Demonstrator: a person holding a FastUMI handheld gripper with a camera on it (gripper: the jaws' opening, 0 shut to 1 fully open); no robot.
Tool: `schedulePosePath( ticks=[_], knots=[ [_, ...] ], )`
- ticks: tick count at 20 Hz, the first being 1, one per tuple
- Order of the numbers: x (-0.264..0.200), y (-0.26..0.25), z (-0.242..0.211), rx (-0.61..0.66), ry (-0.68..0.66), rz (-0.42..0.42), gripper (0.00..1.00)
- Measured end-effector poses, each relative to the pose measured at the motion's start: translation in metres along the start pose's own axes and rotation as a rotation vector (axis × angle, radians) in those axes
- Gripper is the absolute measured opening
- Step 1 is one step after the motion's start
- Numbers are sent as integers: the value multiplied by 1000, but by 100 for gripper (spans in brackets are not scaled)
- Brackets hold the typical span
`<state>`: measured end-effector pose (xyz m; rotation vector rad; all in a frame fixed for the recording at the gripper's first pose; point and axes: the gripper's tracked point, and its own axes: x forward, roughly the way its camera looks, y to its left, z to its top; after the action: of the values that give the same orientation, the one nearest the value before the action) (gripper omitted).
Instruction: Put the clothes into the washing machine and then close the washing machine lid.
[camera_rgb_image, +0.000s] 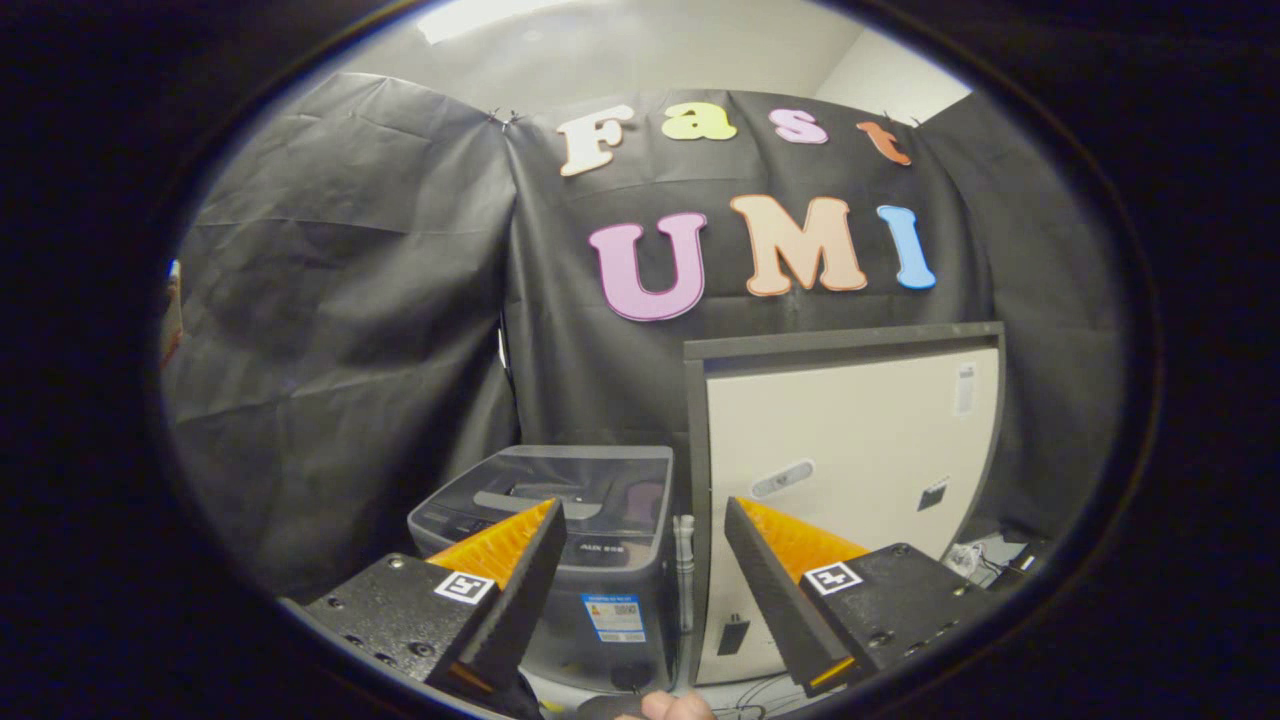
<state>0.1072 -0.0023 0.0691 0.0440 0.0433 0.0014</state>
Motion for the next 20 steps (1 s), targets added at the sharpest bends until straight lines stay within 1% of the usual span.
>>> schedulePosePath(
  ticks=[3,7,10,14,20],
  knots=[
    [-22,-11,-20,31,12,-18,97],
    [-51,-26,-39,44,-17,-52,97],
    [-70,-35,-54,10,-37,-79,97],
    [-92,-39,-77,-33,-30,-75,97],
    [-94,-31,-82,-82,-18,-70,97]
  ],
)
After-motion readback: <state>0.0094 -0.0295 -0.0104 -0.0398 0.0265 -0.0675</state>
